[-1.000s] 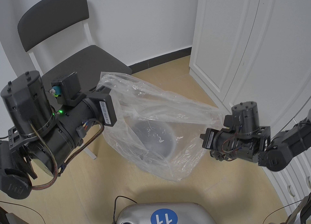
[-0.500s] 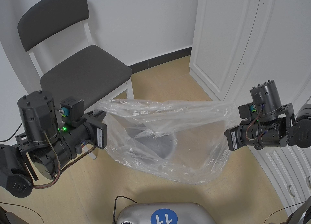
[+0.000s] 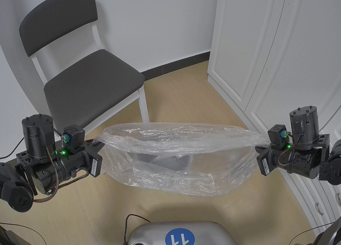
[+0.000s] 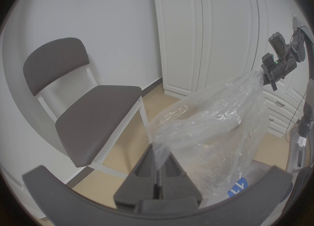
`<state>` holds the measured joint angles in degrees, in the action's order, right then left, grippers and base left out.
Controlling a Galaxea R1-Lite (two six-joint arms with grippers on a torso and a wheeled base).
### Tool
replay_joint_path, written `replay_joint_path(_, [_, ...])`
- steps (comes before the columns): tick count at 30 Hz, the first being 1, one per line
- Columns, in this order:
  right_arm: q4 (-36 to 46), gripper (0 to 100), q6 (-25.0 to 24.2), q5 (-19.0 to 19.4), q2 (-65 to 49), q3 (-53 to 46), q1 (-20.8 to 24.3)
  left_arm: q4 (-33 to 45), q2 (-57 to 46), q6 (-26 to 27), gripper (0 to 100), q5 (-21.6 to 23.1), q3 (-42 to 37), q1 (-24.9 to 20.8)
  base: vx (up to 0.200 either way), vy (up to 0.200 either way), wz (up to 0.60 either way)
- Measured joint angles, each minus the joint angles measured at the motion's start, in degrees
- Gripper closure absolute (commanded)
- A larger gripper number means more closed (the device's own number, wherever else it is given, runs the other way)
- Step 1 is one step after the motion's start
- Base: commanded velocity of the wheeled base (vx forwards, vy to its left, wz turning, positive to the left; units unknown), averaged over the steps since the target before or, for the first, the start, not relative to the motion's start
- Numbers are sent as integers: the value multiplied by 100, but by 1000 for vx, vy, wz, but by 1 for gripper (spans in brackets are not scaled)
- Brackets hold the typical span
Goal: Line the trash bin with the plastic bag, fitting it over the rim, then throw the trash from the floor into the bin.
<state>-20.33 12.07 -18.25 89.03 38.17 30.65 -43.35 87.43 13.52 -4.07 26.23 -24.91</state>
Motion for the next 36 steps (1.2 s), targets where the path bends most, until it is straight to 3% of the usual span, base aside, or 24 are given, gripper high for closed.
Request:
replay_joint_path(5, [-24,100,44,38,196,50,-289,-15,132,73,100,332,15,427,0,0,0])
replay_joint_path(19, [-30,100,244,107,383,48,-521,-24,289,154,100,391,96,877,0,0,0])
replay_joint_path(22, [-30,100,361,200,408,30,-562,-22,304,152,100,450,102,961,0,0,0])
replay_joint_path(29, [-29,100,767,594,413,-61,-802,-22,358,148,100,1228,160,1331,0,0,0])
replay_joint_path(36, [-35,100,1078,878,350,-157,-1056,-20,405,152,100,1276,188,1532,0,0,0])
